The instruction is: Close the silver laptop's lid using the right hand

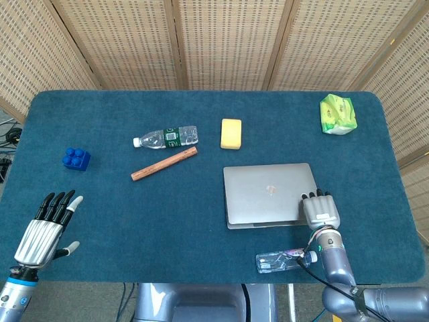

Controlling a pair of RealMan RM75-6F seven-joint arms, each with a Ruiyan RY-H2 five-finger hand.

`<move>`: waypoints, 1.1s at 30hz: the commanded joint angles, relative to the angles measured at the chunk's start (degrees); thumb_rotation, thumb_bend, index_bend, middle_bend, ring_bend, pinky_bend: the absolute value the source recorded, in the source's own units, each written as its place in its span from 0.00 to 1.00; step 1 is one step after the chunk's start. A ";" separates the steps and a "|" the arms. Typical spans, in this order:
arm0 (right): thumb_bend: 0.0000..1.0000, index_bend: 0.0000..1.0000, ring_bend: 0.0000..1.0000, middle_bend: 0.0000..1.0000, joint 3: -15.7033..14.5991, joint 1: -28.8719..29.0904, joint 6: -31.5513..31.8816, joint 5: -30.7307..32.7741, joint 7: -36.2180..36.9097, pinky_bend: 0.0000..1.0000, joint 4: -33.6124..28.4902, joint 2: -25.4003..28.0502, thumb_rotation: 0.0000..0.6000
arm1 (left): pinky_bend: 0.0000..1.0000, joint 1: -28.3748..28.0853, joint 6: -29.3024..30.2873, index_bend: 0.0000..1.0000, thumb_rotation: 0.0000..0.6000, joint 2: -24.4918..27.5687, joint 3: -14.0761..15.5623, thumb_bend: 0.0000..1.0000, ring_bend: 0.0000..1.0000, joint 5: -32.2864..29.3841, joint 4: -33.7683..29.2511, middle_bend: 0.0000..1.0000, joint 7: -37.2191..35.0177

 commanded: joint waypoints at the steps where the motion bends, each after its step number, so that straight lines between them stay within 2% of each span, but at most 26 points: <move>1: 1.00 0.21 0.13 0.24 -0.23 -0.23 -0.50 -0.13 0.29 0.20 0.76 -0.54 1.00 | 0.00 0.01 -0.03 0.00 1.00 0.01 0.01 0.07 0.00 -0.01 -0.03 0.00 0.02; 25: 1.00 0.21 0.13 0.24 -0.94 -1.27 -3.03 -0.08 1.58 0.20 4.05 -2.59 1.00 | 0.00 0.15 0.24 0.00 1.00 0.06 0.01 0.07 0.00 0.34 -0.18 0.00 0.09; 33: 1.00 0.21 0.11 0.23 -1.02 -1.72 -2.50 -1.96 2.32 0.20 3.97 -2.08 1.00 | 0.00 0.21 0.35 0.00 1.00 0.01 -0.05 0.07 0.00 0.33 -0.16 0.00 0.11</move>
